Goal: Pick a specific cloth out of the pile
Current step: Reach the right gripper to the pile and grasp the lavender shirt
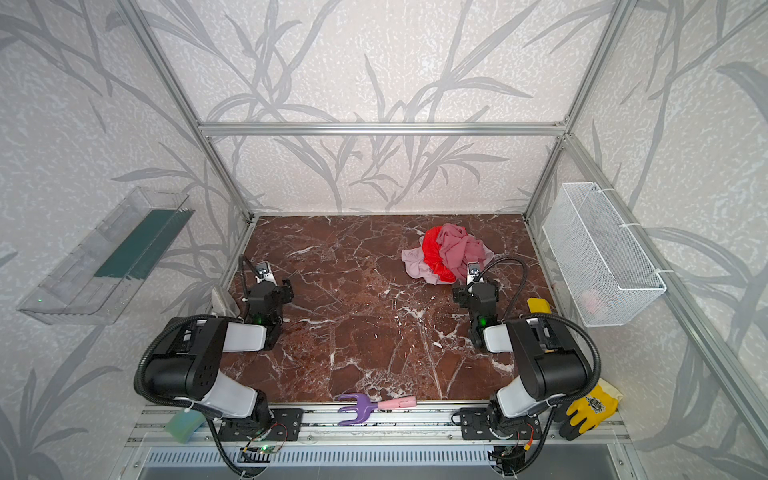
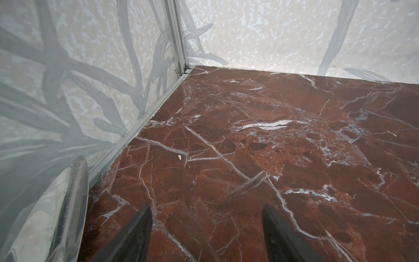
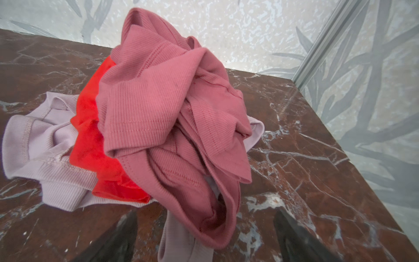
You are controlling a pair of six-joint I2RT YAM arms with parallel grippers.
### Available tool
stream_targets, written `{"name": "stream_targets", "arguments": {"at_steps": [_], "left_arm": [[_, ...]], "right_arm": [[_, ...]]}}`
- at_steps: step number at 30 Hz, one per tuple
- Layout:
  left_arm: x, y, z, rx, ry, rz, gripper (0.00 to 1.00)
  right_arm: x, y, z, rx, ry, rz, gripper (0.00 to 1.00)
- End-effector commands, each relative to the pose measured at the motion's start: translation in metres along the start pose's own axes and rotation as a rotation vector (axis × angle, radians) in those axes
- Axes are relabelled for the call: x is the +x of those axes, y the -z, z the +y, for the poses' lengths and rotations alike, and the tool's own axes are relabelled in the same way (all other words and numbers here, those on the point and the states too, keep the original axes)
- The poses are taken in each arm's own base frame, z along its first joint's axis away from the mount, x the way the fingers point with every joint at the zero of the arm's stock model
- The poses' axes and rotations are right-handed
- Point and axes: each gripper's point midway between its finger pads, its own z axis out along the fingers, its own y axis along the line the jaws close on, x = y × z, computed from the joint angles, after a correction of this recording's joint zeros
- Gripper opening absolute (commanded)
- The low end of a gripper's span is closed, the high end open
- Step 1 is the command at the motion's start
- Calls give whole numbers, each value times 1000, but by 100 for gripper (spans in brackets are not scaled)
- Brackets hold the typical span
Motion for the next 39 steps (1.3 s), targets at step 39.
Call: {"name": "stream_targets", "arguments": {"at_steps": [39], "left_arm": [[-63,64,-62,263,206,306,58]], "right_arm": [[-17,-114,193,-137,229,596,69]]}}
